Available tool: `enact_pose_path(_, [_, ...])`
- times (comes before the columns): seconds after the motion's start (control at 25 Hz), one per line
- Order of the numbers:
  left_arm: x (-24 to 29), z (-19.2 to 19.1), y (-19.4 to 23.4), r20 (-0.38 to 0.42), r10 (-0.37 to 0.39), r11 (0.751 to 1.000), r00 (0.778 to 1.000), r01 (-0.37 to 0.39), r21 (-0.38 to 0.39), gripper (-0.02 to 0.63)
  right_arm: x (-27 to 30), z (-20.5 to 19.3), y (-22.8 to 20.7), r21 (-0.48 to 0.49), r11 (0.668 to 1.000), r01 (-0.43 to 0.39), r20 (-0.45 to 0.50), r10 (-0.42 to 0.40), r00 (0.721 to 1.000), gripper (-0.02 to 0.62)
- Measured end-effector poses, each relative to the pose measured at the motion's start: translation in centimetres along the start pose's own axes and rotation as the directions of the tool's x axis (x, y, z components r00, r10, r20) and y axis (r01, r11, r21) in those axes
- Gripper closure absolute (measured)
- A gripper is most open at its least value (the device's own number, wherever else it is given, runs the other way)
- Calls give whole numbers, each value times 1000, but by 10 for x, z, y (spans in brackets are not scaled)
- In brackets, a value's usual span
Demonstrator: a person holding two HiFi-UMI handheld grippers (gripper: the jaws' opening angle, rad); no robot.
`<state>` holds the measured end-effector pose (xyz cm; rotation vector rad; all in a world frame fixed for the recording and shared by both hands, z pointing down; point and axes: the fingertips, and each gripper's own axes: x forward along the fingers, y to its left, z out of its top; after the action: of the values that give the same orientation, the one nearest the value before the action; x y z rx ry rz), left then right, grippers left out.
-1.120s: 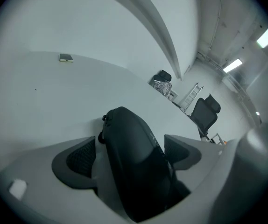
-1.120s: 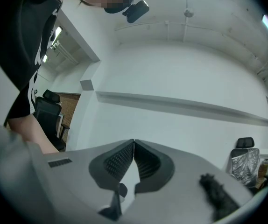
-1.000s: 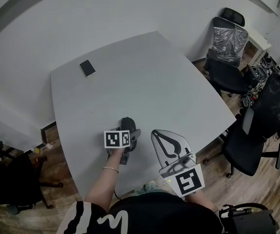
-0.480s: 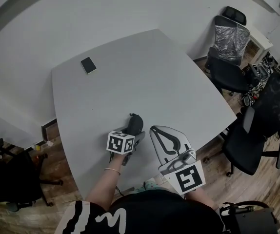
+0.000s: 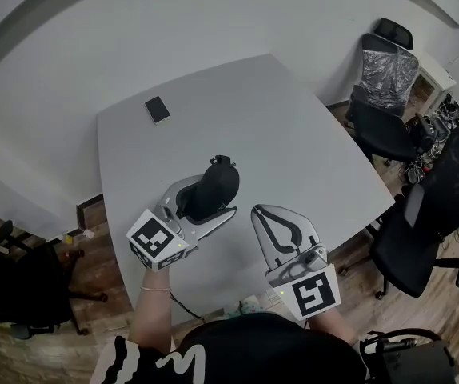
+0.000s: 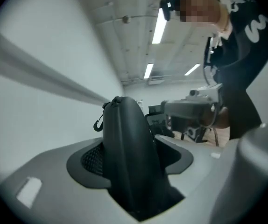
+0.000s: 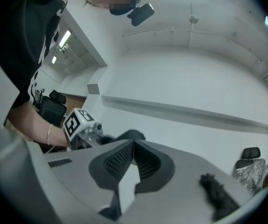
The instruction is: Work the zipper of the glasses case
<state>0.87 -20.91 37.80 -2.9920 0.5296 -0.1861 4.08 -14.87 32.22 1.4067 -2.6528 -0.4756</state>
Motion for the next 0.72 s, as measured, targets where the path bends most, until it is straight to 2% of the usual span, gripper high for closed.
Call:
enact_pose_path(0.08, [-14,43,-12,18,-41,995,999,39,95,298,2,6,-4,-66,998,1,12,0,1000,586])
enact_pose_path(0.16, [-23,69,-22,-6,-72,978,997,71,195,298,5,16,-10,-134,991,13,33,-8,999,586])
enact_pose_path(0.24, [-30,83,-32,-45,-107,947,993,116,299,298,10,29,-12,-202,979,29,67,-16,998,584])
enact_pose_path(0.32, [-33,90,-39,-75,-134,915,988,152,373,298,17,42,-10,-270,962,40,90,-16,996,584])
enact_pose_path(0.44, [-36,90,-42,-112,-137,897,984,171,409,298,22,51,-7,-360,932,51,89,-20,996,574])
enact_pose_path(0.6, [-39,87,-41,-171,-122,900,978,181,396,298,20,55,-7,-424,904,44,83,-9,996,566])
enact_pose_path(0.72, [-44,79,-36,-255,-73,900,964,174,399,298,20,57,-3,-483,874,41,77,-4,997,566])
